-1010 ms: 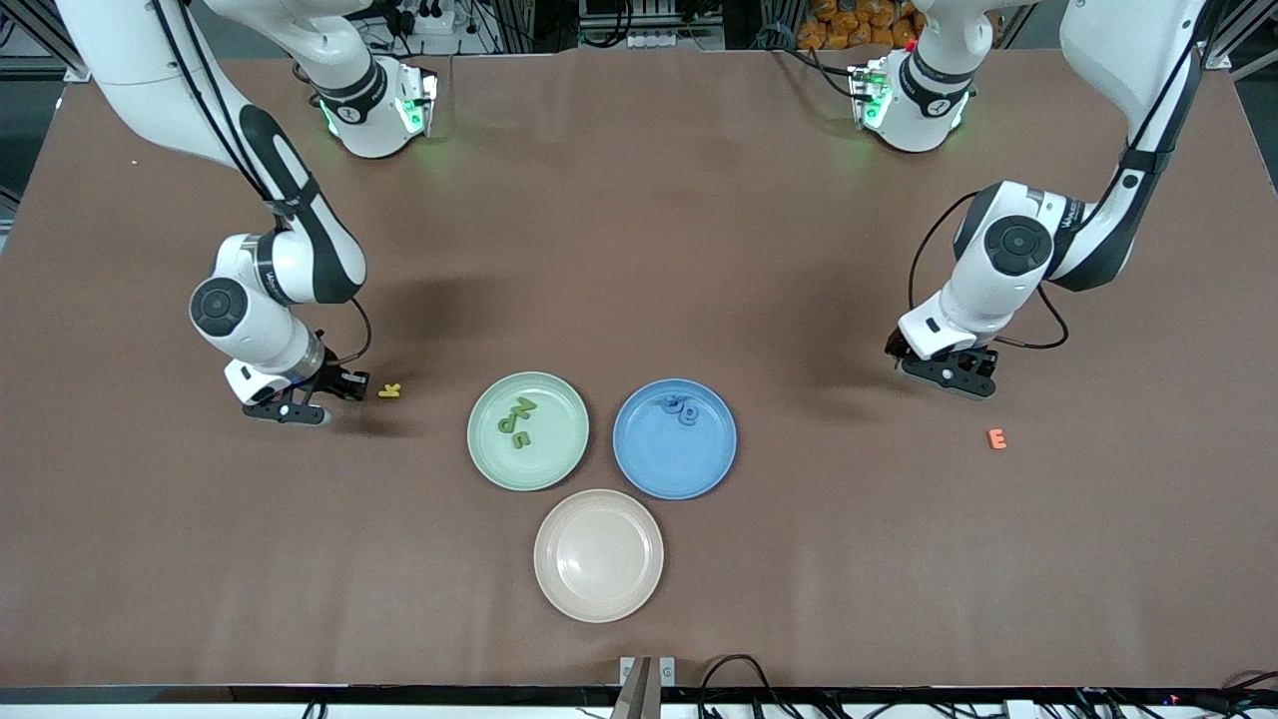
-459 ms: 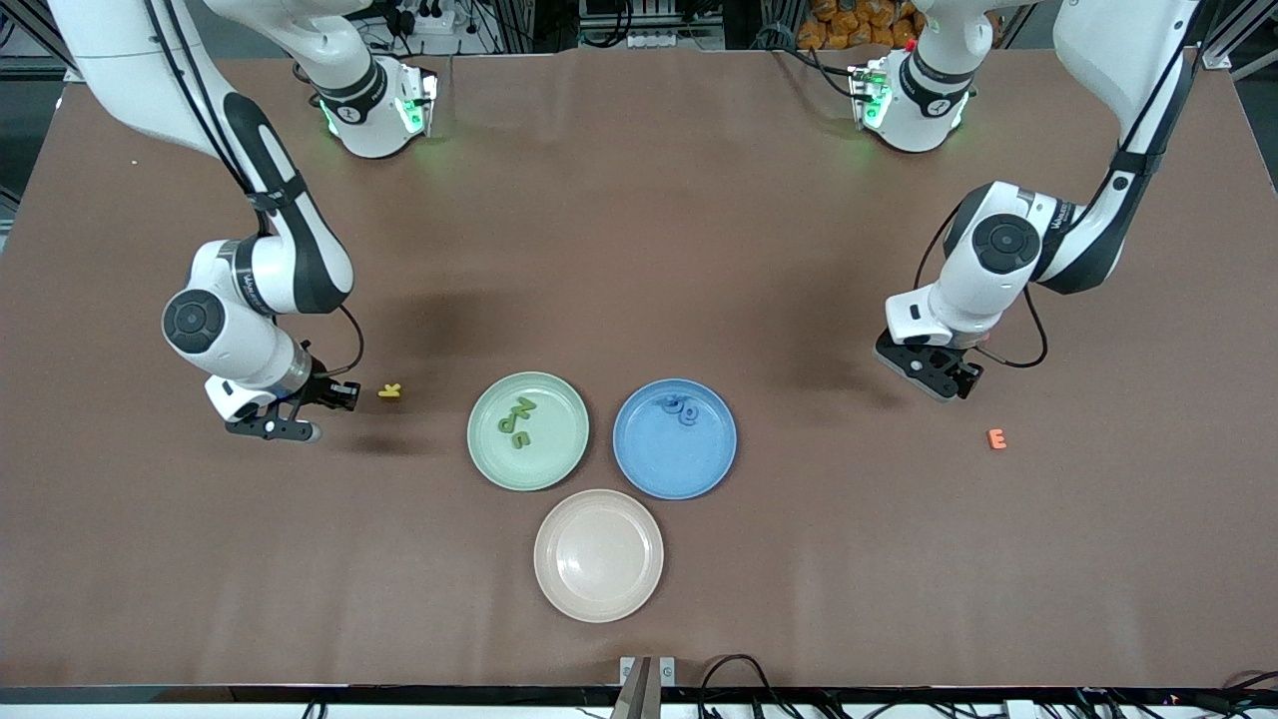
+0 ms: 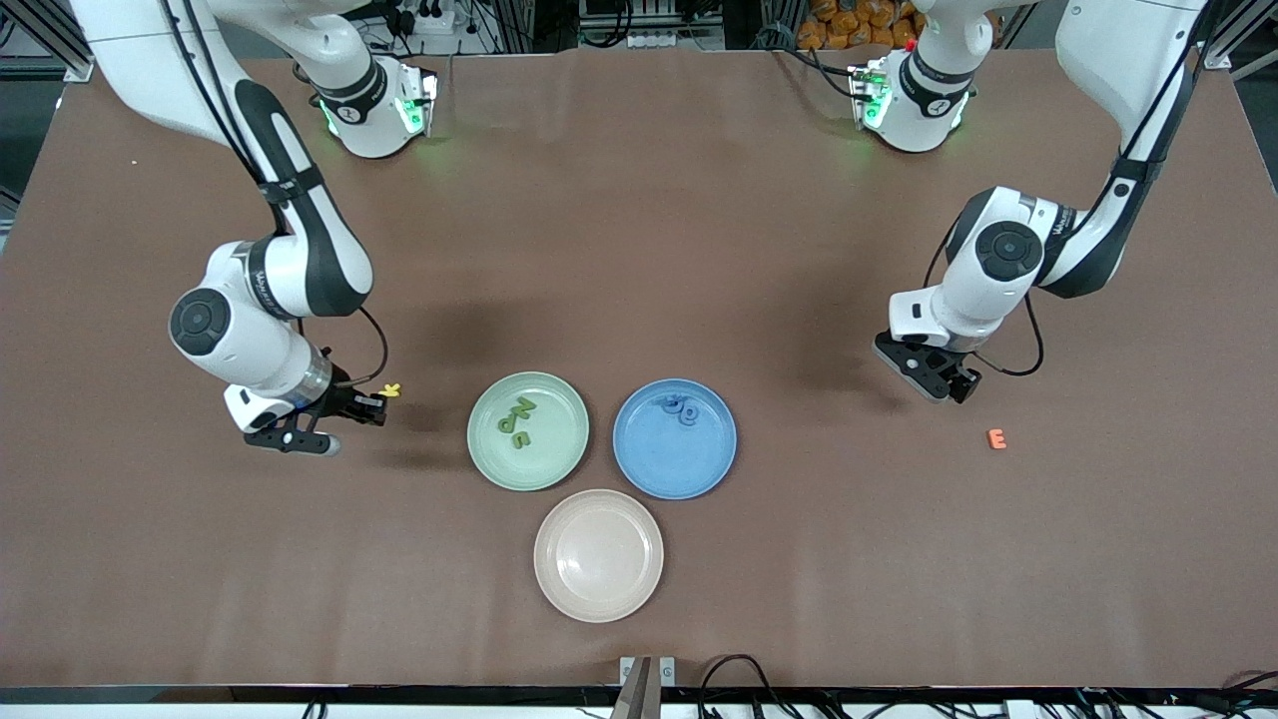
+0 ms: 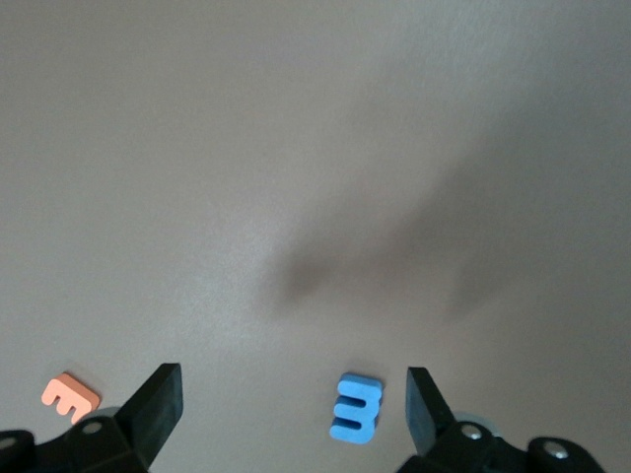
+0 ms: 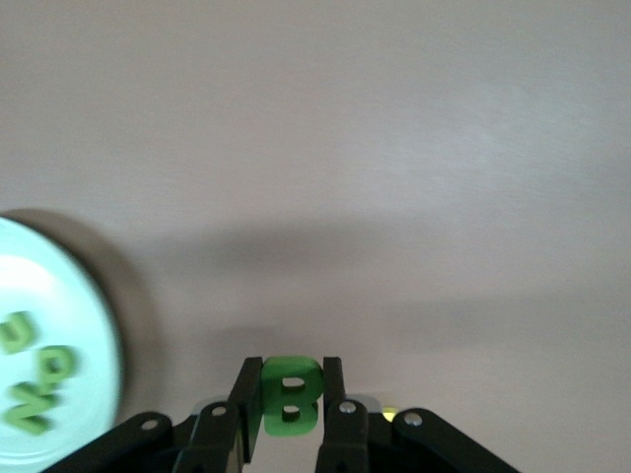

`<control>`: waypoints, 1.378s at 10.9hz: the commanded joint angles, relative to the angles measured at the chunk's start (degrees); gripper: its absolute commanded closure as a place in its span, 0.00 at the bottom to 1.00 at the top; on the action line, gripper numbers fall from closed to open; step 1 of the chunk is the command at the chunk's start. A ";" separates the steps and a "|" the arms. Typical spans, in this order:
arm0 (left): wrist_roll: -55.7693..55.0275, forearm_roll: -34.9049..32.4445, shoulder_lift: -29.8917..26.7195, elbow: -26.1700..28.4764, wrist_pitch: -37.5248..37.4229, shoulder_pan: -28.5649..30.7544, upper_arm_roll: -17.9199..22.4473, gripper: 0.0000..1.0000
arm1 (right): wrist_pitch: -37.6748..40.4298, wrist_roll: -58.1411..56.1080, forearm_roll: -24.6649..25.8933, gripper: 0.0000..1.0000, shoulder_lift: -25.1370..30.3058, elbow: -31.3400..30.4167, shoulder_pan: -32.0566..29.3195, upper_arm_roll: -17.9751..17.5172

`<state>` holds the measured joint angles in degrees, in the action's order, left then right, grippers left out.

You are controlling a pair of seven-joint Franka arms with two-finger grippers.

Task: Sort letters by color into matching plates
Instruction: 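Carry the green B to the green plate while the left gripper descends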

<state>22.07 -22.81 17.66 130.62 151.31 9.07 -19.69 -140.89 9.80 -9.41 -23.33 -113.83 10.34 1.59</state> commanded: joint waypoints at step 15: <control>10.28 6.56 6.95 -0.01 -3.66 14.39 -12.22 0.00 | 1.41 -3.01 -2.10 0.00 -12.27 17.15 15.33 0.61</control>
<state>30.98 -15.88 24.86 131.08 148.45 23.39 -31.66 -140.49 10.44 -11.22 -35.27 -98.32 26.44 1.58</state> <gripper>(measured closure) 0.000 0.537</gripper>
